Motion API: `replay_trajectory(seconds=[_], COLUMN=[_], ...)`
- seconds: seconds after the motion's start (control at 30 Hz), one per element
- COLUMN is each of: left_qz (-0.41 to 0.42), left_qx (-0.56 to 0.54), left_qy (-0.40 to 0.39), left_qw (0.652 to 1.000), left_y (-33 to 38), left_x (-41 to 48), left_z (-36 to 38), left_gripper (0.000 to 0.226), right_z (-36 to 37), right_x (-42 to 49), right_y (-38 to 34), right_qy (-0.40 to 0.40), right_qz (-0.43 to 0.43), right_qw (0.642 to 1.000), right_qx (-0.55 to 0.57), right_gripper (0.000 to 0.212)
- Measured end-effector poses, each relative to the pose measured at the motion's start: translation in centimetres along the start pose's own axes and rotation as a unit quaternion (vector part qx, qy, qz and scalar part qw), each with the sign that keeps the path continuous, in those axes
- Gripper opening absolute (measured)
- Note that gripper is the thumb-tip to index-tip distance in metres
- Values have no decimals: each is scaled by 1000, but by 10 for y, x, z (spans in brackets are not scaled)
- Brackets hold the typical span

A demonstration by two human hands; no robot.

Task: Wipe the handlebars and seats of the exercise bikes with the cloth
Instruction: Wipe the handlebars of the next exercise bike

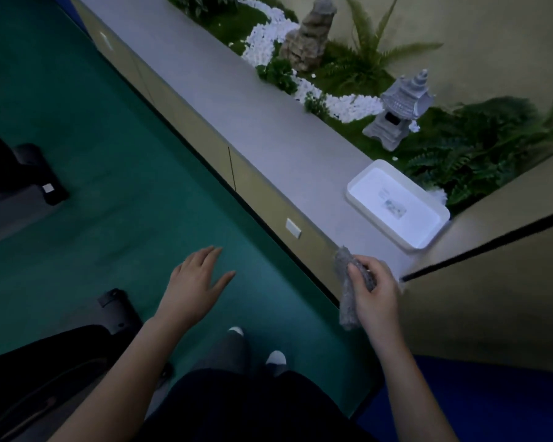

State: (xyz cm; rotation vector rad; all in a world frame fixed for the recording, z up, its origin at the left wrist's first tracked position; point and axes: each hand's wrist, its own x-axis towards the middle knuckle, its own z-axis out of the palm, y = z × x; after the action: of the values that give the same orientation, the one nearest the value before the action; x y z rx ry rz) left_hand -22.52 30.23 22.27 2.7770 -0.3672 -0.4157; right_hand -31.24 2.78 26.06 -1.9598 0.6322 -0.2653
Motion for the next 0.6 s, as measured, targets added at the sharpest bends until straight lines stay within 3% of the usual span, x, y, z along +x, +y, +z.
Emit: replay_trajectory(seconds=[0.6], left_qz=[-74], left_qx=[-3], left_qy=[30], left_qw=[997], left_y=[-125], left_x=[194], left_z=[-67], left_gripper=[58], right_z=[187], right_x=[182], right_y=[-122], right_qy=[-103], right_qz=[-75], right_qw=[991], right_qx=[-31], right_gripper=[10])
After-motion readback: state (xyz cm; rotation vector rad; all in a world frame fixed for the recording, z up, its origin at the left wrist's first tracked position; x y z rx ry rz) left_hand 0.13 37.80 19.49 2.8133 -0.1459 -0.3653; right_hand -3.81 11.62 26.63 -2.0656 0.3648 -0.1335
